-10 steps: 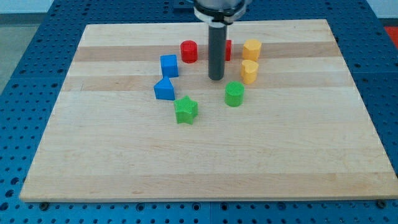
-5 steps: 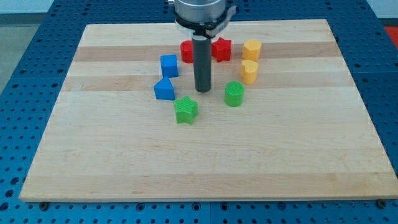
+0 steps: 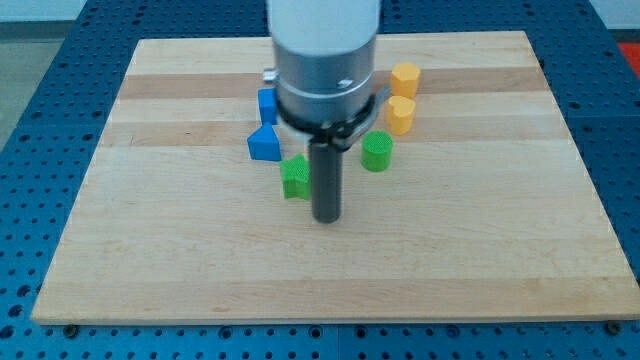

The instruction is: Place the blue triangle vertically above the green star

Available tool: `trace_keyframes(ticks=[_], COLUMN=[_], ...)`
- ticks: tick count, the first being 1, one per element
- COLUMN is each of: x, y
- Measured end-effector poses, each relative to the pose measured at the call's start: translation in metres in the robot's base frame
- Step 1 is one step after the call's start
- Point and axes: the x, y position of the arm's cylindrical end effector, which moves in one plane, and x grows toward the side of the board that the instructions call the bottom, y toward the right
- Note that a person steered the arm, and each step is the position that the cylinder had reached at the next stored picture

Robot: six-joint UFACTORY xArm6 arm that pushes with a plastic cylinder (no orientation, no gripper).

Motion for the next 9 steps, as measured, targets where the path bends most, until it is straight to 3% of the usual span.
trace_keyframes(ticks=[1, 3, 5, 9], x=[0.012, -0.039, -0.076, -0.101], y=[-0.052, -0.125, -0.124, -0.123])
